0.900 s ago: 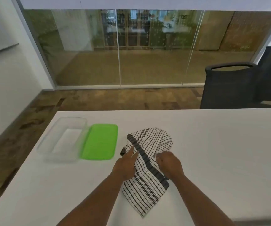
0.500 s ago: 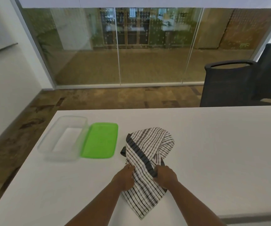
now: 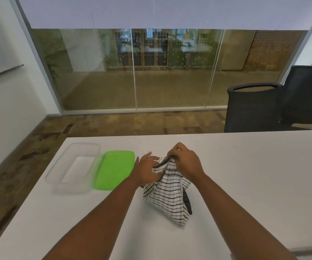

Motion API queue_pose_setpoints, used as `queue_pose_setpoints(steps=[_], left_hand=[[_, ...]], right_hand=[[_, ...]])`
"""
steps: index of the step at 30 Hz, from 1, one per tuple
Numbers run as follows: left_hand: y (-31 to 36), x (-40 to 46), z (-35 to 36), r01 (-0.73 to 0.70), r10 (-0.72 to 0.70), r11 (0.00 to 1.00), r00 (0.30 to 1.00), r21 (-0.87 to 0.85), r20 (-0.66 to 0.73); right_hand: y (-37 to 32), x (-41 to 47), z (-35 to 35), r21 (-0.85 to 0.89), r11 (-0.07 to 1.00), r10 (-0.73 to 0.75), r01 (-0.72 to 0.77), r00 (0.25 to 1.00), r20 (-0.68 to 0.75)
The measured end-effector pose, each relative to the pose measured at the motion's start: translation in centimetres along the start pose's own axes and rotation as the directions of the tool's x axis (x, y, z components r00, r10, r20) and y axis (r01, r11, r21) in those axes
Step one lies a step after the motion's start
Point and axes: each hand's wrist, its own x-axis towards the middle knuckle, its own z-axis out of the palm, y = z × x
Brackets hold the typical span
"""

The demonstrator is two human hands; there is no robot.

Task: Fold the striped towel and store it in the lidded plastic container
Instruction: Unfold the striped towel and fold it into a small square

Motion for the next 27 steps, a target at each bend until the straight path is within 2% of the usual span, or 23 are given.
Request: queue_pose_setpoints(steps=[5, 9, 12, 15, 21, 24, 27], left_hand=[[0.3, -0.7, -3.0, 0.011, -0.006, 1.0, 0.984, 0.025, -0.179], [1.5, -1.4, -5.9, -0.063, 0.04, 0.995, 0.956, -0.071, -0.29], [2.3, -1.9, -8.1, -0.101, 0.099, 0.995, 0.94, 0.012, -0.325], [1.5, -2.5, -9.1, -0.035, 0.058, 0.997, 0.939, 0.072, -0.34], [-2.3, -4.4, -9.7, 0.174, -0.194, 0.981, 0.897, -0.087, -0.398], [-4.5, -5.3, -10.2, 0.165, -0.292, 0.927, 0.88, -0.338, -0.373], [-5.3, -6.7, -11.5, 0.092, -0.356, 0.741, 0.894, -0.665, -0.272]], right_hand=[[-0.9, 1.1, -3.5, 0.004, 1.0, 0.021, -0.022, 0.935, -0.354], [-1.7, 1.4, -5.5, 0.147, 0.982, 0.182, -0.116, 0.783, -0.595], [-2.3, 2.0, -7.4, 0.253, 0.96, 0.269, -0.122, 0.663, -0.698], [-2.4, 2.6, -9.9, 0.369, 0.927, 0.342, -0.067, 0.556, -0.758], [-1.3, 3.1, -12.8, 0.48, 0.875, 0.462, -0.064, 0.409, -0.787], [-0.2, 3.0, -13.4, 0.596, 0.8, 0.578, -0.064, 0.349, -0.738], [0.9, 2.5, -13.3, 0.679, 0.727, 0.662, -0.104, 0.368, -0.653]])
